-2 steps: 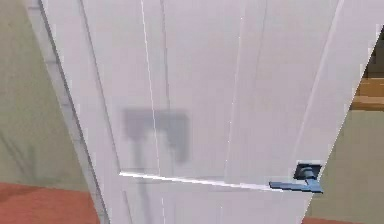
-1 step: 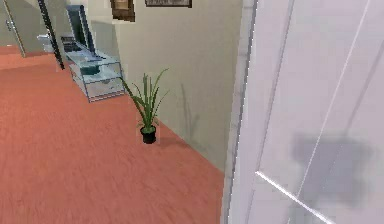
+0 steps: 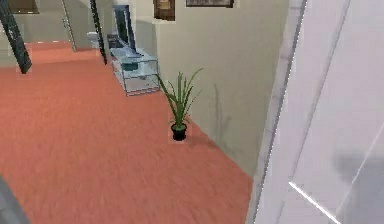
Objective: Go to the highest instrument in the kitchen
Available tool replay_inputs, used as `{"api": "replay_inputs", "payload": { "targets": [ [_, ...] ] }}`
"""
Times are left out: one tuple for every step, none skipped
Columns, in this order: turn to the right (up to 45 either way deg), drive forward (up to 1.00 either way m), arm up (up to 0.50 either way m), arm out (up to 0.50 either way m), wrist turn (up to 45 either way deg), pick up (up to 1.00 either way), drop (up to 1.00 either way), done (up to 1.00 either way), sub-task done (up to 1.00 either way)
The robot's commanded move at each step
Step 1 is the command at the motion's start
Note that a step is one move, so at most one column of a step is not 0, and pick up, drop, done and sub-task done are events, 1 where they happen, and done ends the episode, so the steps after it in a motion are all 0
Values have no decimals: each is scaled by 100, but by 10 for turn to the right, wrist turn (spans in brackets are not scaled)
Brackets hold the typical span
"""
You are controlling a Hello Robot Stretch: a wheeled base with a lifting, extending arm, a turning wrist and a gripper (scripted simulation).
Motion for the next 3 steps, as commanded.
{"api": "replay_inputs", "payload": {
  "targets": [
    [0, 35, 0, 0, 0, 0, 0, 0, 0],
    [-270, 0, 0, 0, 0, 0, 0, 0, 0],
    [0, 45, 0, 0, 0, 0, 0, 0, 0]
  ]
}}
